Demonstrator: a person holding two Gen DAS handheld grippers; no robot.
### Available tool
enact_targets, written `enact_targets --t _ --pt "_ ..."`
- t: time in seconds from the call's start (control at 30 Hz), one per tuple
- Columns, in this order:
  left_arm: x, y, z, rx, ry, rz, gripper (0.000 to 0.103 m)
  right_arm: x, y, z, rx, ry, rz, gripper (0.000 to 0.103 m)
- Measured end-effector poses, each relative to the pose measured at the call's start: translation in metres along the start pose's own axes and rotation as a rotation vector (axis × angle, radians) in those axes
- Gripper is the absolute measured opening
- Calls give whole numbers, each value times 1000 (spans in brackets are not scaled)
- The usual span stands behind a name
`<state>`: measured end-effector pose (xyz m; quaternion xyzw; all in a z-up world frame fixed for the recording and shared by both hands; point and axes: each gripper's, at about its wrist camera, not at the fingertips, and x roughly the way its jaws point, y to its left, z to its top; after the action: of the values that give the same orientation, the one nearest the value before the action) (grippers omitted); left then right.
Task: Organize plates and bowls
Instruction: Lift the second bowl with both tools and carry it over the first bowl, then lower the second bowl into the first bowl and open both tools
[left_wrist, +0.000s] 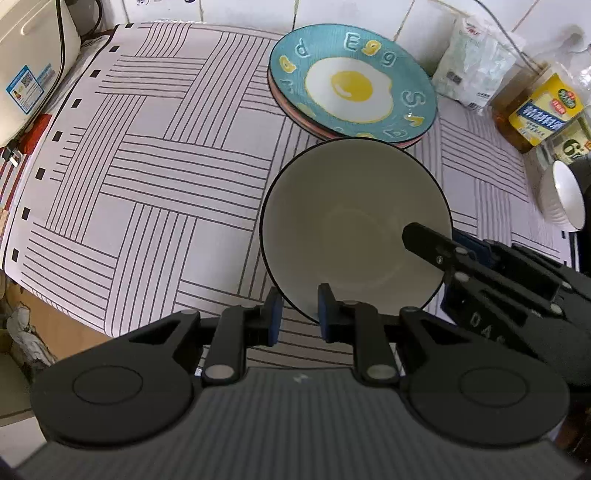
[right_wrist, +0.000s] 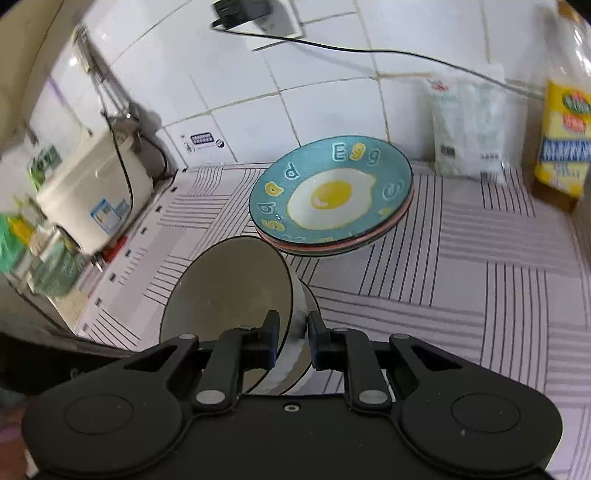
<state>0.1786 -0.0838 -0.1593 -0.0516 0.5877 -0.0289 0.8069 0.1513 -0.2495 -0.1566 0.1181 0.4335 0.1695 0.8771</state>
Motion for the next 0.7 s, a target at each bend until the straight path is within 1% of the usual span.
enact_targets --t 0.23,0.33,0.4,0.6,0.63,0.7 --pt "12 2 7 0 45 5 18 13 12 -1 -144 22 -61 20" --pt "14 1 8 13 53 14 19 19 20 -4 -256 36 -108 20" --pt "15 -1 10 22 49 23 19 23 24 -6 -309 42 -131 20" --pt "16 -6 9 48 53 45 20 26 24 -5 -323 35 -137 20" --pt "15 -7 9 59 50 51 20 26 23 -5 -317 37 -137 20" --pt "13 -11 7 90 50 61 25 23 22 -6 -293 38 -128 20"
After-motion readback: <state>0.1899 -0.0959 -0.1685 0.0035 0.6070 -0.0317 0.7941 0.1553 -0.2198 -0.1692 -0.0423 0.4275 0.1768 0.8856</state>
